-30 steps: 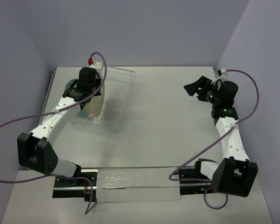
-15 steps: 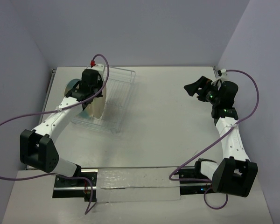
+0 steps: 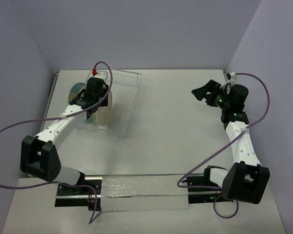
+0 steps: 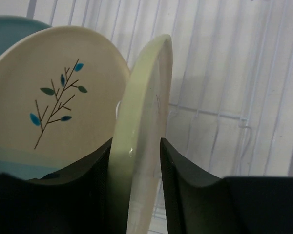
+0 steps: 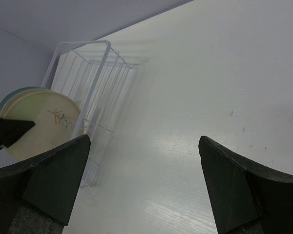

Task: Load the plates into the dish rack

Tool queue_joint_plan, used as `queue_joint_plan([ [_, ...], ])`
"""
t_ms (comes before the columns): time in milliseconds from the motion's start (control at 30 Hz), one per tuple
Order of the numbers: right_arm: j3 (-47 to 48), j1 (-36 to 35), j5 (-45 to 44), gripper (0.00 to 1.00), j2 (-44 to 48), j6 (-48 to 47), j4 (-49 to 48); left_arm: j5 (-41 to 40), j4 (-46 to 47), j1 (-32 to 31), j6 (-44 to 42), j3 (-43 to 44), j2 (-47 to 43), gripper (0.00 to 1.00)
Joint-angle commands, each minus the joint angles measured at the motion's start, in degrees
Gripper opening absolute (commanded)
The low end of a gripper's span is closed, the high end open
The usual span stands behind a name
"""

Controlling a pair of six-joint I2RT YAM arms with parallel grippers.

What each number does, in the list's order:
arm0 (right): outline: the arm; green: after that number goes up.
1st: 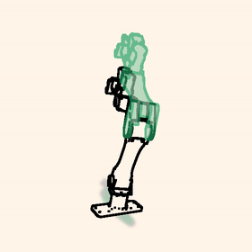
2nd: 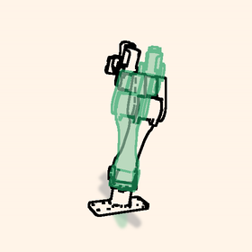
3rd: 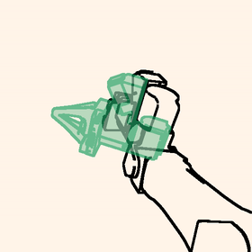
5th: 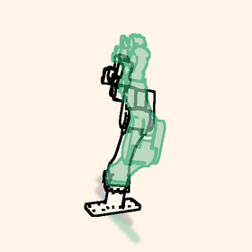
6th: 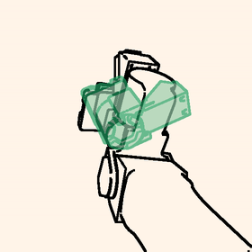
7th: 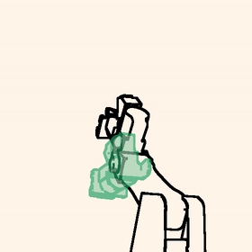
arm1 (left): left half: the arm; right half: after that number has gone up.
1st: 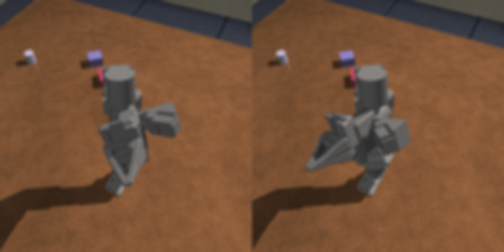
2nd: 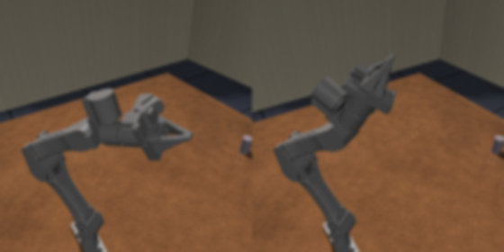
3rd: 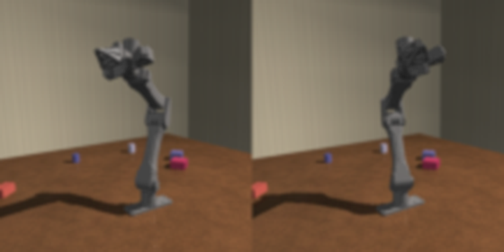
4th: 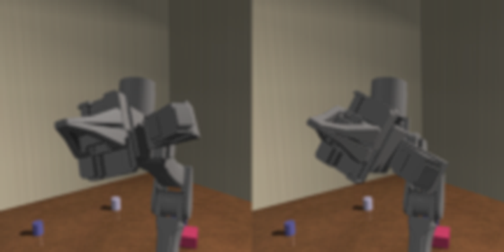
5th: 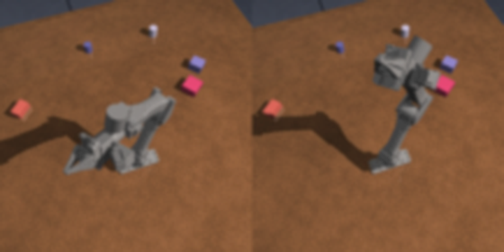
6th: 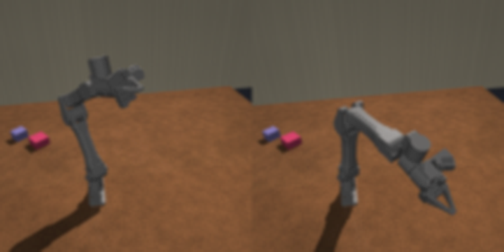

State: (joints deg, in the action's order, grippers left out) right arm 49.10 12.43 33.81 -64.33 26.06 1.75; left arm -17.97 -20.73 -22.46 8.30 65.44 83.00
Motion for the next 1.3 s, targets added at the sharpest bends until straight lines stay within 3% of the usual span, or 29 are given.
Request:
queue_joint_plan([
  [0,0.2,0.5,1.3,1.00,-0.2,0.4,-1.5,-1.1,0.0,-0.5,2.8,-0.8,-2.2,0.54],
  [67,0.1,0.5,1.4,1.00,-0.1,0.4,-1.5,-1.5,-0.1,-0.5,3.0,-0.6,-2.6,0.58],
  [233,-0.2,0.5,1.7,1.00,1.0,0.2,-1.5,-3.8,-1.4,-0.5,3.5,2.2,-5.7,0.95],
  [300,-0.3,0.5,1.6,1.00,1.2,0.2,-1.5,-4.6,-1.7,-0.6,3.7,3.5,-6.8,0.99],
  [633,-1.4,0.7,-1.0,1.00,5.7,0.5,-1.5,-22.7,-5.4,-0.4,5.7,15.0,-9.8,0.99],
  [767,-2.4,1.0,-4.7,1.00,8.0,1.2,-1.1,-25.1,-3.4,1.3,9.9,14.6,-13.6,0.99],
  [1000,-4.5,1.2,-20.1,1.00,12.9,3.2,5.1,-16.4,7.0,12.6,17.2,-0.2,-24.0,0.99],
  [1233,-6.1,1.2,-30.6,1.00,18.4,3.7,9.6,-2.1,4.2,25.4,24.7,-1.3,-22.4,0.99],
  [1267,-6.9,1.3,-31.2,1.00,19.4,3.5,9.7,3.1,5.1,27.4,24.7,-1.9,-22.5,0.99],
])
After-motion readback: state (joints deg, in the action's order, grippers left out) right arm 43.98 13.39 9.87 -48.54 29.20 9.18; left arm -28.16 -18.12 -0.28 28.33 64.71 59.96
